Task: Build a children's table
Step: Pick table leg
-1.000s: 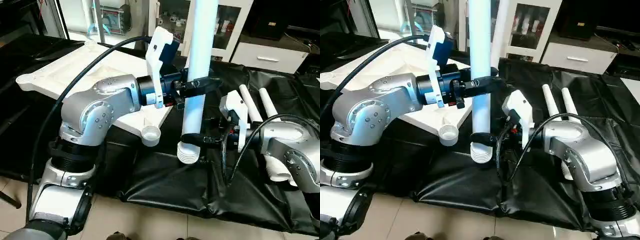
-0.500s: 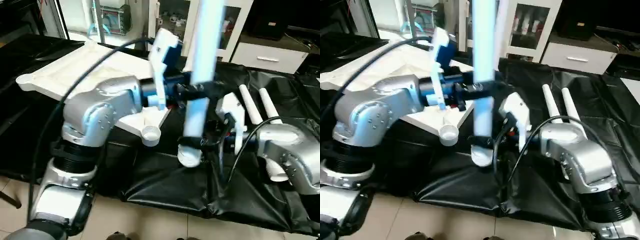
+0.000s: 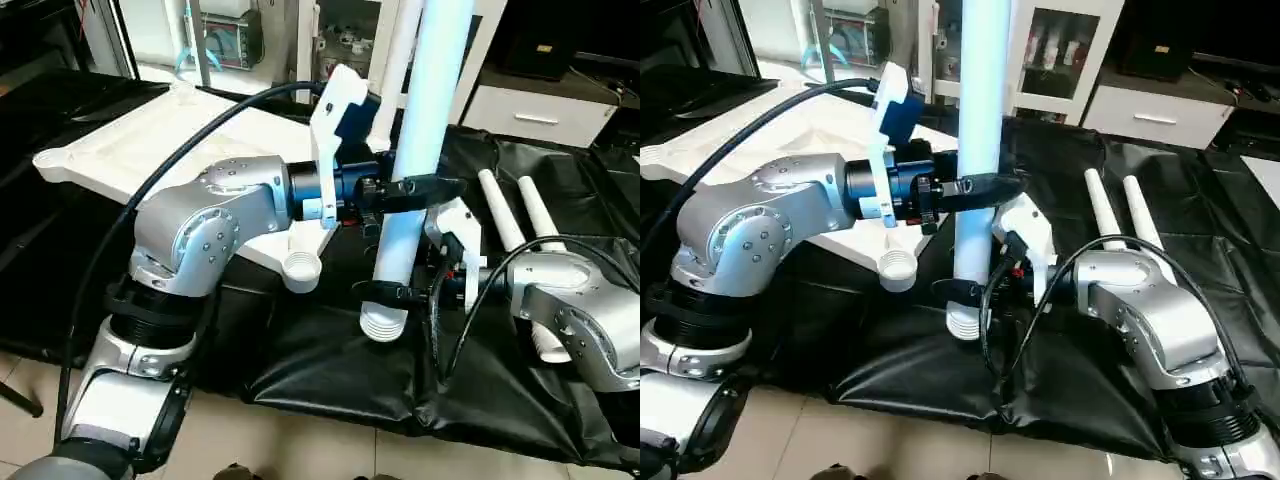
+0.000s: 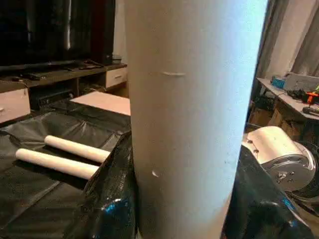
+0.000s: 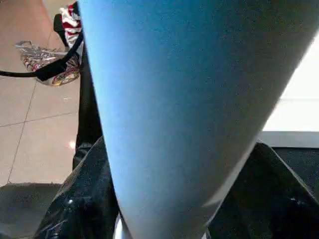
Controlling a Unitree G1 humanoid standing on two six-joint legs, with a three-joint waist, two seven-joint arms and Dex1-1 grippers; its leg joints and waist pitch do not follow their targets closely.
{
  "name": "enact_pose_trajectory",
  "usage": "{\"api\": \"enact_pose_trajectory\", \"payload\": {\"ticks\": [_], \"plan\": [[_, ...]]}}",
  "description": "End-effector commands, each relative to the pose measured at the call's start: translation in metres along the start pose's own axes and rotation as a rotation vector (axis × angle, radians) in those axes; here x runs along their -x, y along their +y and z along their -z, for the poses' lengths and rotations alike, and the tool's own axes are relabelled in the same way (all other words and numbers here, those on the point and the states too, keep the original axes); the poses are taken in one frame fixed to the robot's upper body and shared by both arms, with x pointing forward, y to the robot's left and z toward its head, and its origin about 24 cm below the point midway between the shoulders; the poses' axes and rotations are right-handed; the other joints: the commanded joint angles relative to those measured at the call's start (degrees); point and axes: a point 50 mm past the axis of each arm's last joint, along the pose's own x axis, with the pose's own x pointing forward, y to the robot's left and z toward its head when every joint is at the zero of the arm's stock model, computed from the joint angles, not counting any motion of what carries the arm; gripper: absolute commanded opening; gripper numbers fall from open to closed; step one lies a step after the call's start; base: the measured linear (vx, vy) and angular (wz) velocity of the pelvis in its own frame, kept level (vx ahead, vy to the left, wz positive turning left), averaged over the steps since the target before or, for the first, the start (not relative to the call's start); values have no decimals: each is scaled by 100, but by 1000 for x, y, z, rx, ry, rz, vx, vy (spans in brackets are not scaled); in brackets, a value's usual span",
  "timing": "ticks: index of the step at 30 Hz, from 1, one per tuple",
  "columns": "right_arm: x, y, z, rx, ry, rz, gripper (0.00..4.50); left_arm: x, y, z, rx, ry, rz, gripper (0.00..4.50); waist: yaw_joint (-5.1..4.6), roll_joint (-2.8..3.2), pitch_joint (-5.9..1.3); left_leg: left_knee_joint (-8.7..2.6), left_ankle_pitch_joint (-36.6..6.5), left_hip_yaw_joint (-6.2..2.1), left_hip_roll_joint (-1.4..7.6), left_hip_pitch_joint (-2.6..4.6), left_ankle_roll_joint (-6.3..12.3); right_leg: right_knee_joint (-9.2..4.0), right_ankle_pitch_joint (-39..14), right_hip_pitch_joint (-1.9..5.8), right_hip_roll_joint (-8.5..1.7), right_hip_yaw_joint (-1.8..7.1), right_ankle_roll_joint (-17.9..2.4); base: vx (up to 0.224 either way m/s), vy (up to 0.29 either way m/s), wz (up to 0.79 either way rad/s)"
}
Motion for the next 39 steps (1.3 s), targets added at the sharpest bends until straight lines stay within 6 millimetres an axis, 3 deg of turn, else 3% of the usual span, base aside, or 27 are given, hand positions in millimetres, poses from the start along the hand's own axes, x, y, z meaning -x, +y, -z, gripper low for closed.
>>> {"api": "enact_pose_trajectory", "payload": {"ticks": [1,2,5,10,21,25,26,30,34,37,39], "plan": [[2,-1,1,10,12,1,303,-2,-4,-3,-37,7,21,178,13,16,-471,-414,-506,-47,206,31,80,-344,-1315,402,-347,162,-1116,0,0,0],[2,-1,1,11,13,1,276,-1,-4,-3,-39,9,20,178,13,14,-469,-417,-515,-49,210,32,78,-342,-1324,401,-348,162,-1117,0,0,0],[3,-1,2,11,14,-1,264,-1,-3,-3,-42,11,19,178,11,13,-470,-416,-516,-51,210,26,75,-340,-1317,407,-351,162,-1111,0,0,0],[2,-1,3,16,18,-3,204,0,-3,-3,-45,14,20,178,15,21,-473,-414,-482,-52,208,27,76,-335,-1300,407,-354,163,-1114,0,0,0],[2,0,4,22,18,-7,186,0,-3,-2,-53,26,26,177,16,26,-475,-413,-499,-50,206,29,73,-335,-1268,408,-348,162,-1134,0,0,0],[1,0,3,20,4,0,186,0,5,2,-11,60,-78,177,15,39,-475,-410,-529,-52,205,31,62,-334,-1249,409,-350,161,-1163,0,0,0],[0,0,3,20,0,2,186,0,6,2,18,43,-77,233,13,33,-476,-406,-521,-46,205,30,57,-327,-1218,410,-348,162,-1189,0,0,0],[0,1,1,16,-17,11,186,3,8,1,60,23,-94,267,18,40,-477,-404,-516,-53,198,28,65,-335,-1236,413,-343,157,-1186,0,0,0],[2,-8,-6,8,-99,113,186,9,13,0,80,0,-121,296,-2,44,-478,-413,-523,-57,185,17,47,-346,-1289,413,-339,151,-1144,0,0,0],[8,-22,-12,-34,-177,244,186,16,17,0,92,-8,-143,332,-2,92,-486,-412,-557,-53,177,31,22,-354,-1387,393,-336,151,-1110,0,0,0],[9,-23,-12,-38,-182,252,186,17,17,0,93,-8,-144,343,-7,83,-488,-419,-578,-51,171,34,-14,-358,-1410,404,-319,143,-1077,0,0,0]]}}
